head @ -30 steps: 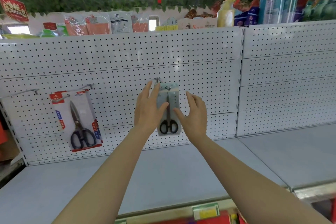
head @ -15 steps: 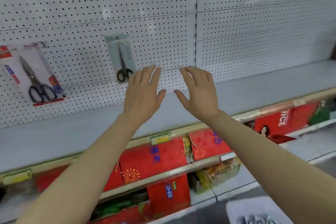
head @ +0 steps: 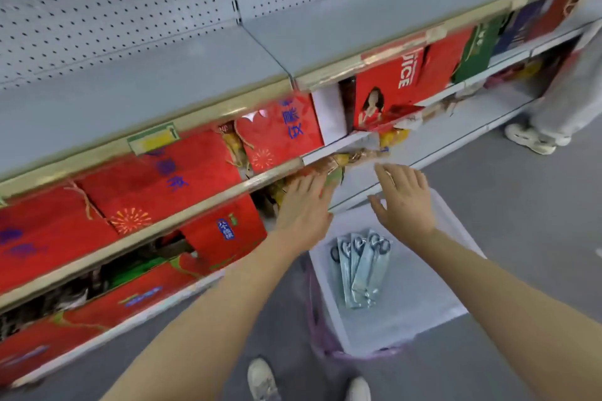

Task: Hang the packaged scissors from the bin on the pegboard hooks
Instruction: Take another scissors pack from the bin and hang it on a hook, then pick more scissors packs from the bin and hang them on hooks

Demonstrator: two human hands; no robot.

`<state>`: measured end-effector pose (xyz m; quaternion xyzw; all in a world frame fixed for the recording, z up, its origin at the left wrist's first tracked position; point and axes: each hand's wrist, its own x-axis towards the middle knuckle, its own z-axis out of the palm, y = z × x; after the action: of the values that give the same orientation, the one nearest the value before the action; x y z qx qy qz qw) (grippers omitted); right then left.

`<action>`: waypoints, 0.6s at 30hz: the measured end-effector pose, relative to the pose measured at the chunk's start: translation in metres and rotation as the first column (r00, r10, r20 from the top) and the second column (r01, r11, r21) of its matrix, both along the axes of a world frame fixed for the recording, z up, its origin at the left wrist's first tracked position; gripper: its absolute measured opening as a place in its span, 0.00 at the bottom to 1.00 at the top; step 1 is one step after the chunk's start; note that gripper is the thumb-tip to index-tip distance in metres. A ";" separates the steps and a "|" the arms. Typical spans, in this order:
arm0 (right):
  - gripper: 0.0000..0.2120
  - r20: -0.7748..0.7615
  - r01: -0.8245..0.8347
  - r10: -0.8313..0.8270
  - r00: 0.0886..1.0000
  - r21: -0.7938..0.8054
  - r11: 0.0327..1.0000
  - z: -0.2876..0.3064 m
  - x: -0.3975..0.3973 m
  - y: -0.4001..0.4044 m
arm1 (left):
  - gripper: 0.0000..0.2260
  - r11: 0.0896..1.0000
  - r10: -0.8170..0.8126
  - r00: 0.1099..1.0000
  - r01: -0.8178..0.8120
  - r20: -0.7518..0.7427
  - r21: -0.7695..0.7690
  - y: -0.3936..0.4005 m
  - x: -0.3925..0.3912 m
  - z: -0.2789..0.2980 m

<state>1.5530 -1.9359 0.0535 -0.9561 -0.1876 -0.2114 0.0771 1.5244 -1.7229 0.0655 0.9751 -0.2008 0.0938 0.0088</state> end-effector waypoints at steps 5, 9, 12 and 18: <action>0.25 -0.159 0.069 -0.082 0.984 -0.091 0.994 -0.084 -0.032 -0.046 | 0.25 0.970 -0.128 0.929 0.189 -0.347 0.150 -0.048 -0.031 -0.117; 0.29 -0.281 0.066 -0.107 0.954 -0.152 0.986 -0.128 -0.046 -0.054 | 0.23 0.944 -0.097 0.854 0.241 -0.510 0.224 -0.059 -0.055 -0.179; 0.31 -0.341 0.044 -0.102 0.934 -0.173 0.984 -0.155 -0.048 -0.053 | 0.18 0.949 -0.065 0.810 0.230 -0.584 0.214 -0.059 -0.058 -0.204; 0.34 -0.468 -0.102 -0.031 0.883 -0.255 0.962 -0.213 -0.043 -0.050 | 0.20 0.925 -0.035 0.811 0.248 -0.585 0.288 -0.051 -0.052 -0.230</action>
<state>1.5099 -1.9855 -0.1594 -0.9765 -0.2084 0.0543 -0.0082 1.4721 -1.7737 -0.1647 0.9257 -0.2755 -0.2398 -0.0987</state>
